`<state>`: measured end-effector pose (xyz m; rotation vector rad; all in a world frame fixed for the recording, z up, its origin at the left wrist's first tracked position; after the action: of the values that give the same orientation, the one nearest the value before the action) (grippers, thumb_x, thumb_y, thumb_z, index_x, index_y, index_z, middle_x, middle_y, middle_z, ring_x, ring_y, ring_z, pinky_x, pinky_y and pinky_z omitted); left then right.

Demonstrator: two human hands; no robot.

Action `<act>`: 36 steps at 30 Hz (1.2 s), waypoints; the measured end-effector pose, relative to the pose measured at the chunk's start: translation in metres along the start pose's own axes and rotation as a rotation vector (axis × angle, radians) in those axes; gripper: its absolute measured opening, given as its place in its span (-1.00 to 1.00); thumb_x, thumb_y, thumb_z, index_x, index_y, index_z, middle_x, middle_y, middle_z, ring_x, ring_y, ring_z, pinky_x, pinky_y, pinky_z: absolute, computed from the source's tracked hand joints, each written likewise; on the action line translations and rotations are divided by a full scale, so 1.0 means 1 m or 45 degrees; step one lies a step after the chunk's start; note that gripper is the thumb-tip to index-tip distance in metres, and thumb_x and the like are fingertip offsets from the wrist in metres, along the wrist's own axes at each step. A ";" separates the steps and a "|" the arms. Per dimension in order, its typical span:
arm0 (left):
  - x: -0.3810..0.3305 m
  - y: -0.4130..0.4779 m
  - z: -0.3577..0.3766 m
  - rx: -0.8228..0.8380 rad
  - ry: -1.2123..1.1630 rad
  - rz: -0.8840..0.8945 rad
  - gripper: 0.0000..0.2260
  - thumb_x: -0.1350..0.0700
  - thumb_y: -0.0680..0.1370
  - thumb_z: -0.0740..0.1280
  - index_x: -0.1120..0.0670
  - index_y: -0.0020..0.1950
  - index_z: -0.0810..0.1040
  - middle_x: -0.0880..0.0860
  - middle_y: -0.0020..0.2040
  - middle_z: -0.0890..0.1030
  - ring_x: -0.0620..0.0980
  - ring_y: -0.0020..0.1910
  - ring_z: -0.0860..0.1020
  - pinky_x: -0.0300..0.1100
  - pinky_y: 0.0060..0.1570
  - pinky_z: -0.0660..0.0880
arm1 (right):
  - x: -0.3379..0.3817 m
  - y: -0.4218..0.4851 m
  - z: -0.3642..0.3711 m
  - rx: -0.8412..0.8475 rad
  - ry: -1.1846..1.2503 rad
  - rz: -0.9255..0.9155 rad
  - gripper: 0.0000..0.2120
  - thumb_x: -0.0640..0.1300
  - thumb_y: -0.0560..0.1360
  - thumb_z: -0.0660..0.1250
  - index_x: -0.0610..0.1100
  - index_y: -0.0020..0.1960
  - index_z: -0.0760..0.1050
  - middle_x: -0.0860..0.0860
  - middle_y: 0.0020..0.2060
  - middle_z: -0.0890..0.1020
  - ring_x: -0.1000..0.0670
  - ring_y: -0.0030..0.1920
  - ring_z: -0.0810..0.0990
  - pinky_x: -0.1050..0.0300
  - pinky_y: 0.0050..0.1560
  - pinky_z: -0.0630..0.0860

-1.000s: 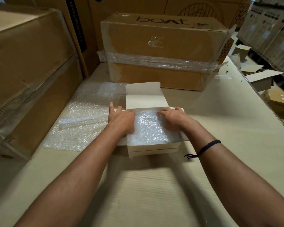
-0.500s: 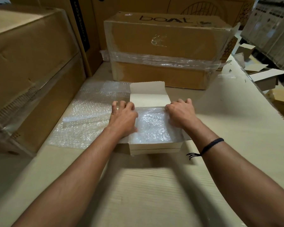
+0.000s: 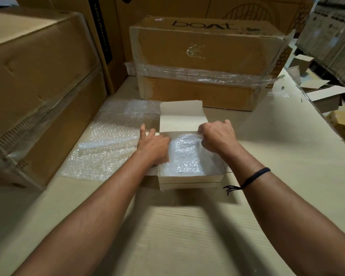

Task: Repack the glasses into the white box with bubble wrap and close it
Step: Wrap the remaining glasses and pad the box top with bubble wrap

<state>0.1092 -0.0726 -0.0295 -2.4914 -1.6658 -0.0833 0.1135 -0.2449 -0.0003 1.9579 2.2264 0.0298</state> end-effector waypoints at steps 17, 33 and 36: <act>-0.010 0.005 0.001 0.122 0.037 0.014 -0.30 -0.05 0.44 0.29 -0.23 0.53 0.07 -0.02 0.50 0.28 0.17 0.49 0.13 0.33 0.38 -0.24 | 0.021 -0.008 0.012 0.259 0.139 -0.181 -0.46 -0.20 0.55 0.04 0.22 0.45 0.24 0.08 0.32 0.51 0.01 0.24 0.52 -0.07 0.19 0.23; -0.010 0.004 -0.001 0.046 0.065 -0.020 -0.48 -0.02 0.44 0.27 -0.08 0.41 0.37 0.05 0.38 0.38 0.17 0.40 0.23 0.32 0.39 -0.14 | 0.024 -0.004 0.027 0.428 0.087 -0.122 -0.44 -0.21 0.55 0.00 0.24 0.45 0.25 0.08 0.42 0.42 -0.05 0.33 0.42 -0.09 0.27 0.16; -0.012 0.004 -0.003 0.069 0.074 -0.026 -0.53 -0.02 0.45 0.26 -0.06 0.37 0.42 0.03 0.38 0.39 0.16 0.40 0.24 0.32 0.39 -0.13 | 0.029 -0.004 0.025 0.500 0.021 -0.141 -0.43 -0.20 0.56 -0.02 0.23 0.48 0.23 0.07 0.44 0.38 -0.05 0.39 0.36 -0.12 0.31 0.13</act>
<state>0.1083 -0.0852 -0.0280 -2.4095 -1.6490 -0.1103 0.1102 -0.2197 -0.0291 2.0090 2.4991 -0.4387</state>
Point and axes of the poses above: each hand's wrist, its own y-axis towards the middle knuckle, its own z-axis out of the palm, x = y × z, the point moved 6 cm from there along y, towards the middle knuckle
